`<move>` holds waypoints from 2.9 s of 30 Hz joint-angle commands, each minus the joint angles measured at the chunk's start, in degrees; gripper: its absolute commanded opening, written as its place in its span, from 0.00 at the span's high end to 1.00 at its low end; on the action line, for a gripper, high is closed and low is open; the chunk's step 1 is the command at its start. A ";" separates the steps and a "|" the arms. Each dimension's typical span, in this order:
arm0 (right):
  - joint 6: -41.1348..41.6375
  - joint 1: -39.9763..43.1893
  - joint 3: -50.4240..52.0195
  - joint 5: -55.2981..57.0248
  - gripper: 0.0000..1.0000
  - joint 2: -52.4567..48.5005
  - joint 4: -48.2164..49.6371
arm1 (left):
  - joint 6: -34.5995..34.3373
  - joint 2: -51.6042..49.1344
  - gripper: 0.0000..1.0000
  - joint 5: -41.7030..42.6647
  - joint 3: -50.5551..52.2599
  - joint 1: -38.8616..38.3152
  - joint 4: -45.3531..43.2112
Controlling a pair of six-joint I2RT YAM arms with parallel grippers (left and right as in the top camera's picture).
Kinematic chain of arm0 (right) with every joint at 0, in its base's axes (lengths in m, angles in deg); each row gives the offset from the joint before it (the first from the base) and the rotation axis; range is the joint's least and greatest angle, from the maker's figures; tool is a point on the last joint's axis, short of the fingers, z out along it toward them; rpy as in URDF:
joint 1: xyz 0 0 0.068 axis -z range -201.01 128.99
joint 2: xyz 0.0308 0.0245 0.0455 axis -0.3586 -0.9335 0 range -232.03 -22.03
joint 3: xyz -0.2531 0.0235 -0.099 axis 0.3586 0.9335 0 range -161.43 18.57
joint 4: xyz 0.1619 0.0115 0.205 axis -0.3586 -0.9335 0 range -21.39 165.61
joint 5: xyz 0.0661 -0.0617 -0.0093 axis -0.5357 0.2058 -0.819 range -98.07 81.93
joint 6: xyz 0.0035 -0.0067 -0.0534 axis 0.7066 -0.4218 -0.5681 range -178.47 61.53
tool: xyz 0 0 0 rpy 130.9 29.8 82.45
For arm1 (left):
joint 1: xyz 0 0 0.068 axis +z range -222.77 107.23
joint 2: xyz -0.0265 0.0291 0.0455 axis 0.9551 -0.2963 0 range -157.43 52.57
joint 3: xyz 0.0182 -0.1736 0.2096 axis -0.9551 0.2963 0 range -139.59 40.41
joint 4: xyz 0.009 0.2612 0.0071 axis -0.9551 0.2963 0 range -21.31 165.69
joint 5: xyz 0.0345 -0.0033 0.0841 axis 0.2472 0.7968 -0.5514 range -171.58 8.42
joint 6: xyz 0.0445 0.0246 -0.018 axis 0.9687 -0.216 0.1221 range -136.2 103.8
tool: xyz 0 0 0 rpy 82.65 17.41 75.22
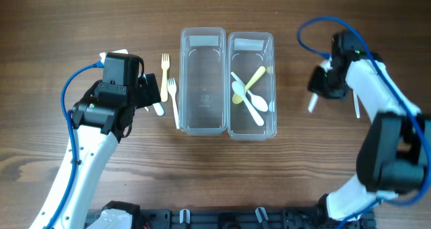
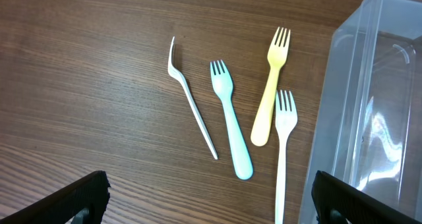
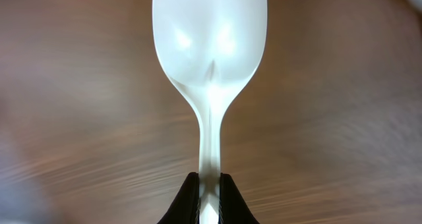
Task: Pack container
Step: 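Grasp another white spoon on the table with the right gripper, then drop the white spoon into the right container, then grasp the last white spoon at the right edge with the right gripper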
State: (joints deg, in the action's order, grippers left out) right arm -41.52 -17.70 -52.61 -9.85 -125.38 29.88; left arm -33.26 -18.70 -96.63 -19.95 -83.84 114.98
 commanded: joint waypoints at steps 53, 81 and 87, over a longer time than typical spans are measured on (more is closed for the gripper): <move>-48.22 27.12 -7.87 -11.65 0.32 -0.61 -0.61 | 0.11 -0.11 0.00 0.70 -0.76 0.48 -0.15; -33.24 16.59 -7.82 5.38 0.90 -15.56 1.81 | 0.11 -0.11 0.00 0.70 -0.76 0.48 -0.15; -29.77 16.50 -7.89 0.46 0.96 -15.37 1.36 | 0.11 -0.11 0.00 0.70 -0.76 0.48 -0.15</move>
State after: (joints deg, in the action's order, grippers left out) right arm -74.94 -1.20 -60.54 -5.81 -139.58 31.45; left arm -33.26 -18.67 -96.63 -19.95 -83.84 114.98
